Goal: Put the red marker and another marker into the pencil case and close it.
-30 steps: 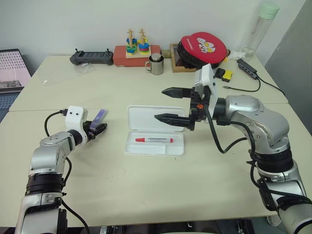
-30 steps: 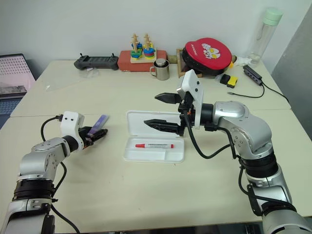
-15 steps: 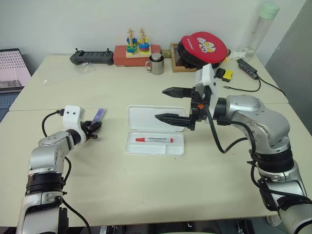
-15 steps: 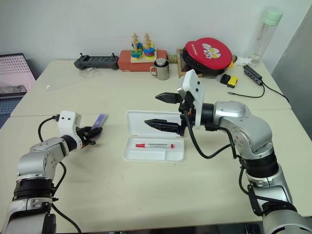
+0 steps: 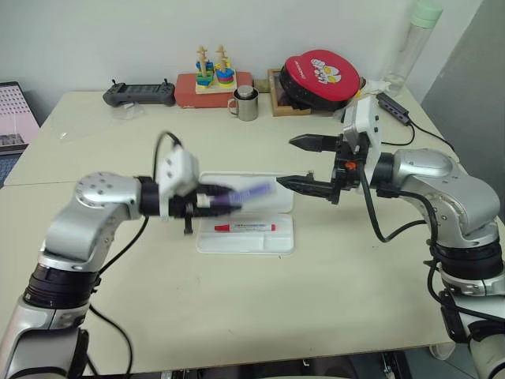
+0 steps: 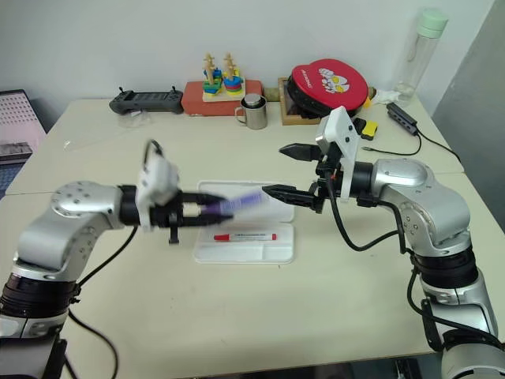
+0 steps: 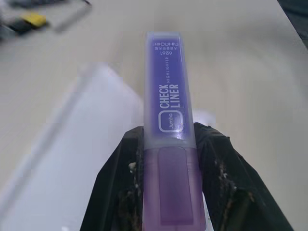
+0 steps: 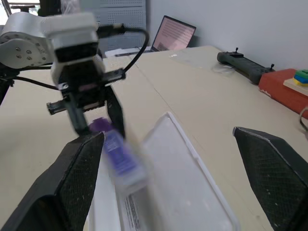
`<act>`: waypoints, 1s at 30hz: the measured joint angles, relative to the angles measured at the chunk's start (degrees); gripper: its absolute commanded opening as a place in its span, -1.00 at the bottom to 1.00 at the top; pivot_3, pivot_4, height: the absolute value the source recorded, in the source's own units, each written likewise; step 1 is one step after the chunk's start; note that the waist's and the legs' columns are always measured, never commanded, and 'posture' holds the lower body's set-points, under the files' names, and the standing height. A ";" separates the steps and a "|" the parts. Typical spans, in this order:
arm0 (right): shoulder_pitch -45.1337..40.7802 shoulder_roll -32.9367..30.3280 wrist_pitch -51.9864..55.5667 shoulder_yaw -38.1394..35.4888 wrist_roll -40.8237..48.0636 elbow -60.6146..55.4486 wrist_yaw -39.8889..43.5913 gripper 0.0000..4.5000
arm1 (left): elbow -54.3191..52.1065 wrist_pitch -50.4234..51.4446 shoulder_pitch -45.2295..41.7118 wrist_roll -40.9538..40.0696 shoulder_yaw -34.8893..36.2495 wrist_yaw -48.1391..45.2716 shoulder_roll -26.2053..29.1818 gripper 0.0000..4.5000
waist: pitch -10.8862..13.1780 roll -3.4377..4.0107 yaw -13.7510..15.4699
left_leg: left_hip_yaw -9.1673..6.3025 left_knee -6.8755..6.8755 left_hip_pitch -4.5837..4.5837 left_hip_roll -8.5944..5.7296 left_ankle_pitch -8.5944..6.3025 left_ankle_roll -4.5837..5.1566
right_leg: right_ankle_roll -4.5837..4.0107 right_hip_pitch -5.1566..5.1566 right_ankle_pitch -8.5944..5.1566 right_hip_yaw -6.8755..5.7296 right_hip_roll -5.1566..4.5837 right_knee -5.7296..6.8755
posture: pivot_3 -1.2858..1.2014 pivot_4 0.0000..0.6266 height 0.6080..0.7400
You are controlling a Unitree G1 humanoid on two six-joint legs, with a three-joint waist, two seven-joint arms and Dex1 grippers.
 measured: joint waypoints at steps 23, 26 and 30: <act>8.74 -6.51 3.75 2.79 0.20 -10.67 1.55 1.00 | 15.65 -11.74 -5.48 14.57 -8.21 -6.92 -3.13 -0.30 | 0.00 -0.01 0.90 | -0.03 0.11 -0.11 -0.04 -0.02 0.05 | 0.04 -0.02 0.02 -0.12 -0.01 -0.02 | 0.03 -0.52 1.00; 8.74 -6.51 3.74 3.05 0.19 -10.71 1.51 1.00 | 15.63 -10.61 -5.17 14.60 -8.21 -6.98 -3.21 0.03 | 0.00 -0.01 0.90 | -0.02 0.11 -0.11 -0.04 -0.02 0.05 | 0.04 -0.02 0.02 -0.11 0.00 -0.02 | 0.03 -0.52 1.00; 8.74 -6.47 3.72 3.65 0.19 -10.71 1.47 1.00 | 15.40 -9.54 -4.97 14.51 -8.19 -6.81 -3.42 0.36 | 0.00 -0.01 0.92 | -0.03 0.11 -0.11 -0.04 -0.02 0.05 | 0.04 -0.01 0.02 -0.12 -0.01 -0.02 | 0.03 -0.52 1.00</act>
